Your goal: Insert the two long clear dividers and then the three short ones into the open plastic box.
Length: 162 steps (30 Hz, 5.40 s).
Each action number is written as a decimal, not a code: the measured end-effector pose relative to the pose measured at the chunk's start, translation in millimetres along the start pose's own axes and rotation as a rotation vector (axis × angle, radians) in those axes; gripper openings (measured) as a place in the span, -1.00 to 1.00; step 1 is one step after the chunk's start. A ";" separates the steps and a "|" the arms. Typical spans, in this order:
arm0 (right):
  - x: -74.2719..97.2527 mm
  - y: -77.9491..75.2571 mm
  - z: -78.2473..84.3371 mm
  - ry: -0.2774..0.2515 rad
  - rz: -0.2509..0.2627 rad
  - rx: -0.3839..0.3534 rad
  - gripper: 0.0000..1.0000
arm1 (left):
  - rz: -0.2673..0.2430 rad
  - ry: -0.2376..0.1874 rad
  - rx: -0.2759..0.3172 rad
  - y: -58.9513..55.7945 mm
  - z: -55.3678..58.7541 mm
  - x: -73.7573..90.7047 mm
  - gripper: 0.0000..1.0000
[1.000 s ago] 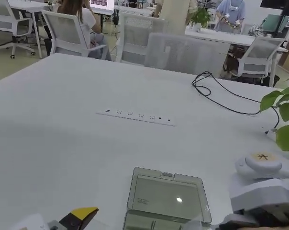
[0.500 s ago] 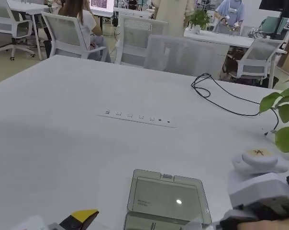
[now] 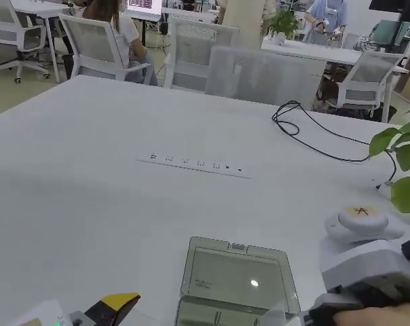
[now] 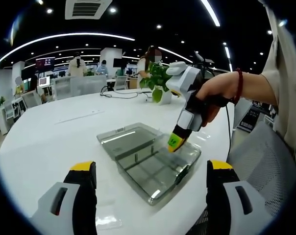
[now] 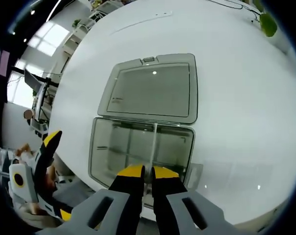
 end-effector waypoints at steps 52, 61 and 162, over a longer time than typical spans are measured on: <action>-5.8 20.1 -2.5 -0.213 -0.084 0.407 -0.33 | -0.113 0.038 -0.007 14.3 -11.8 25.5 0.79; 15.3 27.1 0.3 -0.294 -0.155 0.504 -0.04 | -0.149 0.051 -0.010 16.9 -13.8 36.3 0.78; 67.4 3.9 24.7 -0.572 -0.295 0.574 0.53 | -0.354 0.624 0.112 75.4 85.2 33.4 -0.34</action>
Point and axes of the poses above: the centre of the closed fingertips' face, and the gripper's own axes: x roughly backward along the fingers, y roughly to its left, z roughly out of its underside, the point moved 3 cm from there along x, roughly backward along the fingers, and after that the axes turned 9 degrees about -y, right-handed, at the moved point
